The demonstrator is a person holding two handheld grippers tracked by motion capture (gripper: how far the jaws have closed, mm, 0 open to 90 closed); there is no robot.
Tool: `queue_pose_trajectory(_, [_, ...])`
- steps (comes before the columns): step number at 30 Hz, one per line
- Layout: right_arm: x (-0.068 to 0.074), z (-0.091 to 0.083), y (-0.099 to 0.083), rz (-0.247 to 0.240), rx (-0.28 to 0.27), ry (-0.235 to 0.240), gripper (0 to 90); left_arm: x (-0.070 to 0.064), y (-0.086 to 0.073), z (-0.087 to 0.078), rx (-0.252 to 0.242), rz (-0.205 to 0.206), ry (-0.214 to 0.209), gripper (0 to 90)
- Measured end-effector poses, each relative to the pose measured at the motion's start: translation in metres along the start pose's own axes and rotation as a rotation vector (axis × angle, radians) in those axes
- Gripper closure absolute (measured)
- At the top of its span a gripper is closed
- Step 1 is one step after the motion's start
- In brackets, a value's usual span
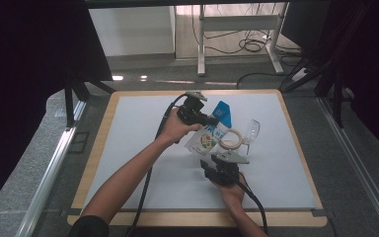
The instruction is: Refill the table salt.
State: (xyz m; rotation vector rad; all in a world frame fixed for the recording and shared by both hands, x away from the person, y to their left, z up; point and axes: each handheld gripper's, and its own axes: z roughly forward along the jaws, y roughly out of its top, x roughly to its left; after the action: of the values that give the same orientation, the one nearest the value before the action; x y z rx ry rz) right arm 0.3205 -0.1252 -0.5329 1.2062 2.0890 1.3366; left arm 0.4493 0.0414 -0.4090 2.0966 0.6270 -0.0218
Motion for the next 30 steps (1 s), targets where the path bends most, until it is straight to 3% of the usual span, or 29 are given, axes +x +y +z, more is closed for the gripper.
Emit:
queue_pose_trajectory(11, [-0.002,-0.003,0.002,0.006,-0.020,0.006,49.9,-0.003,0.000,0.004,-0.005,-0.005,0.001,89.5])
queue_pose_trajectory(17, [-0.002,-0.003,0.002,0.009,-0.023,0.018,48.8,-0.002,-0.001,-0.005,-0.022,0.001,0.007,89.5])
queue_pose_trajectory(30, [-0.004,-0.005,0.000,0.010,-0.014,0.020,48.3,0.008,-0.016,-0.023,-0.063,-0.028,0.034,89.5])
